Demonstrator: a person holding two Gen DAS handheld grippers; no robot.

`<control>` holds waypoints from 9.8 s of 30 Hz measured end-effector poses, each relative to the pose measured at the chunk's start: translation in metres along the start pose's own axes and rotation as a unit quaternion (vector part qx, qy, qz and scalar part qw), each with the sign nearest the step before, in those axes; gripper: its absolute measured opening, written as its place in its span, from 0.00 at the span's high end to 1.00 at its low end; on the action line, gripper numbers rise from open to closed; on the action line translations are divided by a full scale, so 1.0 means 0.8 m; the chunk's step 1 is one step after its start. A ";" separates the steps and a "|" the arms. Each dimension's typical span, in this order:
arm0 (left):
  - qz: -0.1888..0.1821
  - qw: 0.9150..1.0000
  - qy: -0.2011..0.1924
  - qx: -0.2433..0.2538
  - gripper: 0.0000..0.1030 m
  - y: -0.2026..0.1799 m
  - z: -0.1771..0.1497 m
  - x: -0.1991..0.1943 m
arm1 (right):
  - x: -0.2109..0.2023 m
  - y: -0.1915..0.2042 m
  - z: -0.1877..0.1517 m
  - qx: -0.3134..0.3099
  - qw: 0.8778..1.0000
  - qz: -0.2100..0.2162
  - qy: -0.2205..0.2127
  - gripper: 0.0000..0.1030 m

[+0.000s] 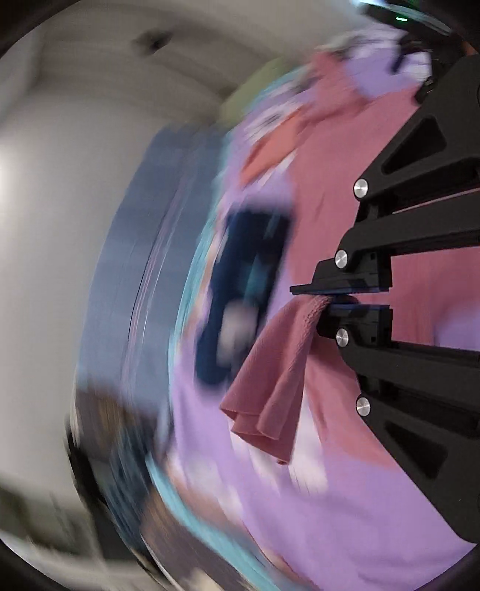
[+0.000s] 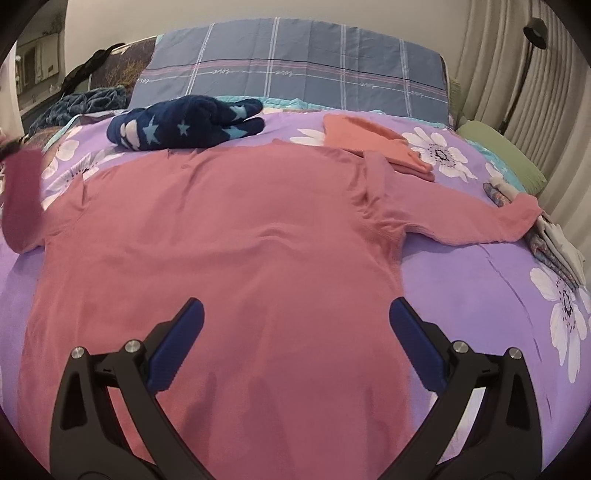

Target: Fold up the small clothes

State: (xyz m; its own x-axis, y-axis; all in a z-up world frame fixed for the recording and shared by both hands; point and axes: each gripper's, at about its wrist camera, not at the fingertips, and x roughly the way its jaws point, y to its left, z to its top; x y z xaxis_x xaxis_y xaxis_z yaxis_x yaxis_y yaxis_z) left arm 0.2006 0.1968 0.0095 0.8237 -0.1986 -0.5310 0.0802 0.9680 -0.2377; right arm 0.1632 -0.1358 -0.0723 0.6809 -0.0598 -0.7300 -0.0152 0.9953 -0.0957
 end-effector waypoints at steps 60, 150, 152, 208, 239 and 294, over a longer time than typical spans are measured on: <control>-0.189 0.951 0.135 0.202 1.00 -0.332 -0.104 0.153 | 0.178 -0.115 0.163 0.033 0.983 0.160 0.078 0.82; 0.041 0.980 0.142 0.135 0.53 -0.110 -0.107 0.171 | 0.077 -0.523 0.104 0.454 0.888 0.026 -0.071 0.97; 0.038 0.980 0.142 0.132 0.53 -0.109 -0.106 0.172 | 0.070 -0.494 0.125 0.421 0.902 0.050 -0.084 0.97; -0.107 0.992 0.040 0.054 0.98 -0.154 0.074 0.065 | 0.130 -0.097 0.069 0.065 0.963 0.259 0.039 0.90; 0.140 0.987 0.072 0.039 0.71 0.024 -0.053 0.080 | 0.081 -0.155 0.090 0.070 0.977 0.199 -0.004 0.71; -0.133 0.964 0.225 0.048 0.41 -0.027 -0.329 -0.194 | -0.113 -0.248 -0.239 0.165 0.907 0.345 0.178 0.67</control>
State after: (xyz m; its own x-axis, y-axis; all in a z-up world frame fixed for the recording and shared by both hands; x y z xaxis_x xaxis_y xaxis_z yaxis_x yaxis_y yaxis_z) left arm -0.0767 0.1661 -0.1174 0.4411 -0.4674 -0.7662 0.3237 0.8791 -0.3499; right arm -0.0354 -0.3424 -0.1168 0.3121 0.6238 -0.7166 -0.0875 0.7699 0.6322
